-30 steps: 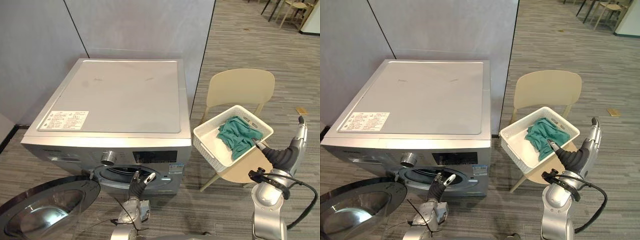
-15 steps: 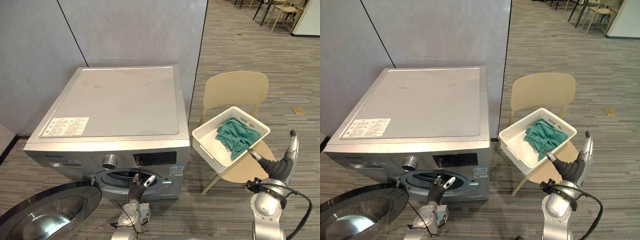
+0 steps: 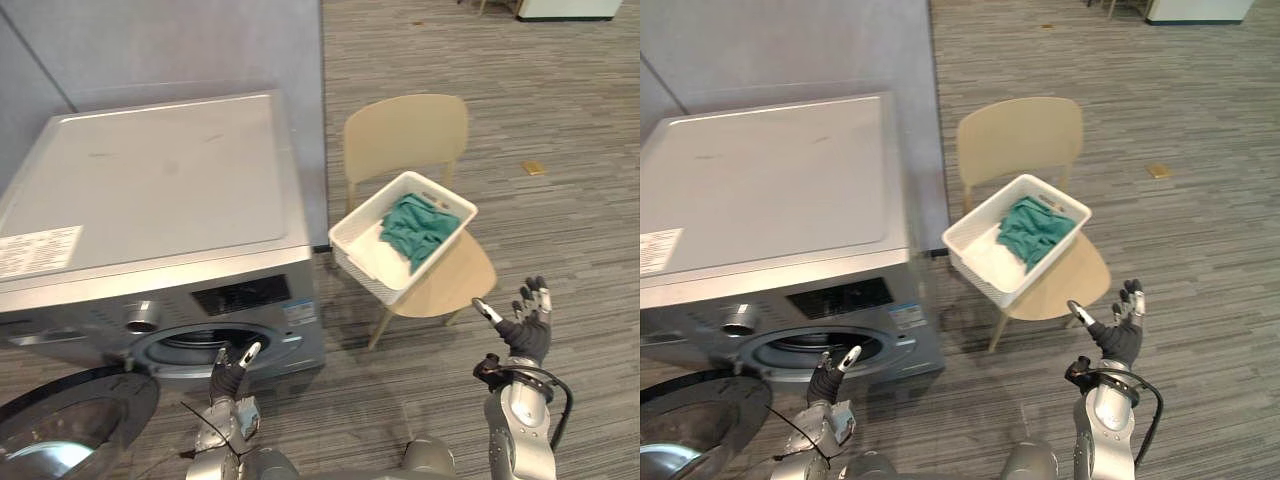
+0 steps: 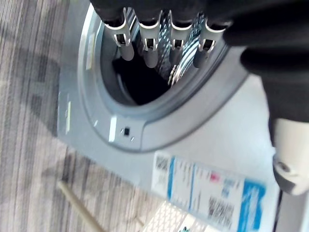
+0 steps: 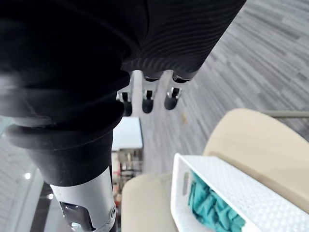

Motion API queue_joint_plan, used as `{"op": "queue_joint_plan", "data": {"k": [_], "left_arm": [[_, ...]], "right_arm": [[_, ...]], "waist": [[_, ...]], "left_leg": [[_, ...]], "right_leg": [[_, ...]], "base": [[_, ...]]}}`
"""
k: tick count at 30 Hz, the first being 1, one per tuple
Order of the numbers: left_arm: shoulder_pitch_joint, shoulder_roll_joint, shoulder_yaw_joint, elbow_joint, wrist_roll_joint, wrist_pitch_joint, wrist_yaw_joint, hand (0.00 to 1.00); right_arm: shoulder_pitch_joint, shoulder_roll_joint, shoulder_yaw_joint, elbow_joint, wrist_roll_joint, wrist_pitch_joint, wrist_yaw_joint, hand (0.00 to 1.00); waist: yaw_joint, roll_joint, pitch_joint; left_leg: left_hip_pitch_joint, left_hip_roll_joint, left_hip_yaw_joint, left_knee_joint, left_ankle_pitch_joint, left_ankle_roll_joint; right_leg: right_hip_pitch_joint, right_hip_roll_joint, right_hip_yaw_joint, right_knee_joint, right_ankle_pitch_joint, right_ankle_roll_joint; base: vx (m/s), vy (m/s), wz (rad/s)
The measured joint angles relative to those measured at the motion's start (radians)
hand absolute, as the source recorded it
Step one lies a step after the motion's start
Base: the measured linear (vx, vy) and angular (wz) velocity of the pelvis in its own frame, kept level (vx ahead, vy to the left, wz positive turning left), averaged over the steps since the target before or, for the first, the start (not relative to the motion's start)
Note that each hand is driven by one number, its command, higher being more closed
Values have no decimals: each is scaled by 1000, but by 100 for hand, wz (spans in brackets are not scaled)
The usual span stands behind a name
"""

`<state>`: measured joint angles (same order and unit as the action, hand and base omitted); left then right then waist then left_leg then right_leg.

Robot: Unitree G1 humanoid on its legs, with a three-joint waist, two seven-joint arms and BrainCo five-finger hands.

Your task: Pick up the laundry basket with both hands and put the clothes into the washing machine.

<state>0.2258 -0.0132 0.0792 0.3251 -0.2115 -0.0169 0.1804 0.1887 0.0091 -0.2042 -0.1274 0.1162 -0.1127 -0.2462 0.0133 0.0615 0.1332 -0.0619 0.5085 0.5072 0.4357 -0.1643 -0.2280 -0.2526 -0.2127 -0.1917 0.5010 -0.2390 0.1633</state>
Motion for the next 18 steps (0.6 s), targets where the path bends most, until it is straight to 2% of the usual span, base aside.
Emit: {"op": "queue_joint_plan", "data": {"k": [1, 2, 3, 4, 5, 6, 7, 8, 9, 10, 11, 12, 13, 14, 16, 18], "left_arm": [[-1, -5, -1, 0, -2, 1, 0, 0], [-6, -28, -7, 0, -14, 2, 0, 0], [-4, -44, -8, 0, -25, 2, 0, 0], [-2, -46, -23, 1, -36, 2, -1, 0], [6, -46, -52, 0, -46, 1, -5, 0], [8, -46, -65, 0, -52, -3, -5, 0], [10, -46, -71, -1, -53, -5, -5, 0], [14, -46, -79, 0, -52, -14, -6, 0], [16, -47, -79, 0, -52, -16, -7, 0], [19, -46, -77, -1, -51, -20, -6, 0], [19, -45, -80, 0, -50, -22, -7, 0], [19, -43, -87, 0, -50, -23, -7, 0], [7, -40, -90, 4, -50, -23, -9, 0], [-10, -30, -99, 11, -50, -22, -12, 0], [-33, -1, -133, 32, -49, -7, -33, 0], [-33, 27, -162, 32, -14, 0, -53, 0]], "right_arm": [[-6, 0, 0, 2, 1, 0, 1, 0], [-3, 0, -1, 4, 1, 4, 4, 0], [2, -3, -2, 3, -1, 5, 4, 0], [0, -11, -1, 3, -3, 5, 2, 0], [-12, -27, 0, 3, -6, 4, -3, 0], [-23, -48, -7, 2, -8, 2, -10, 0], [-24, -60, -9, 0, -8, 2, -14, 0], [-26, -77, -13, -8, -9, 1, -15, 0], [-27, -81, -13, -13, -10, 1, -16, 0], [-32, -82, -16, -15, -15, 1, -19, 0], [-33, -73, -34, -17, -37, 1, -27, 0], [-31, -67, -37, -17, -49, 1, -35, 0], [-34, -55, -46, -17, -73, 6, -42, 0], [-37, -46, -53, -33, -91, 7, -43, 0], [-34, -31, -73, -72, -115, 9, -43, 0], [-33, -28, -73, -95, -129, 8, -42, 0]], "waist": [[-3, 4, 1], [-7, 4, 1], [-10, -9, 3], [-4, -18, 7], [-1, -21, 10], [-5, -19, 8], [-5, -15, 6], [-1, -1, -3], [0, 6, -6], [3, 15, -11], [0, 26, -19], [-1, 26, -19], [2, 18, -14], [0, 0, 0], [-14, -7, 19], [-27, -17, 24]], "left_leg": [[0, 11, 2, -3, 13, 8], [-6, 51, 7, 13, 75, 89], [-16, 82, -5, 61, 142, 197], [-27, 81, -43, 90, 141, 199], [-35, 39, -109, 150, 87, 176], [-34, -25, -153, 182, 30, 154], [-34, -61, -157, 185, 1, 146], [-47, -135, -165, 184, -57, 146], [-57, -177, -179, 181, -78, 134], [-76, -269, -218, 150, -125, 107], [-69, -325, -223, 84, -150, 159], [-50, -326, -217, 47, -162, 206], [-29, -330, -215, 0, -182, 215], [-29, -335, -214, 10, -181, 213], [-24, -334, -235, 49, -202, 213], [-7, -332, -245, 54, -209, 215]], "right_leg": [[-4, 12, 0, -1, -2, -7], [-10, 64, 4, 3, -8, -40], [7, 106, 29, -12, -2, -71], [18, 115, 47, -27, 5, -84], [45, 139, 77, -76, 27, -112], [74, 155, 101, -124, 50, -126], [86, 165, 113, -147, 61, -134], [103, 189, 136, -195, 87, -148], [110, 199, 144, -220, 99, -150], [113, 212, 159, -248, 121, -155], [113, 221, 161, -256, 130, -156], [111, 228, 159, -256, 129, -155], [95, 235, 156, -232, 122, -149], [74, 222, 149, -171, 97, -142], [47, 207, 128, -54, 70, -114], [25, 196, 124, 26, 66, -108]], "base": [[42, -455, -68], [71, -481, -54], [74, -470, -68], [83, -352, -94], [84, -222, -102], [101, -216, -95], [110, -174, -79], [72, -94, -57], [97, -34, -63], [102, 8, -42], [121, 3, -29], [82, 9, -16], [37, 10, -8], [0, 0, 0], [-15, 14, 24], [-15, 14, 26]]}}
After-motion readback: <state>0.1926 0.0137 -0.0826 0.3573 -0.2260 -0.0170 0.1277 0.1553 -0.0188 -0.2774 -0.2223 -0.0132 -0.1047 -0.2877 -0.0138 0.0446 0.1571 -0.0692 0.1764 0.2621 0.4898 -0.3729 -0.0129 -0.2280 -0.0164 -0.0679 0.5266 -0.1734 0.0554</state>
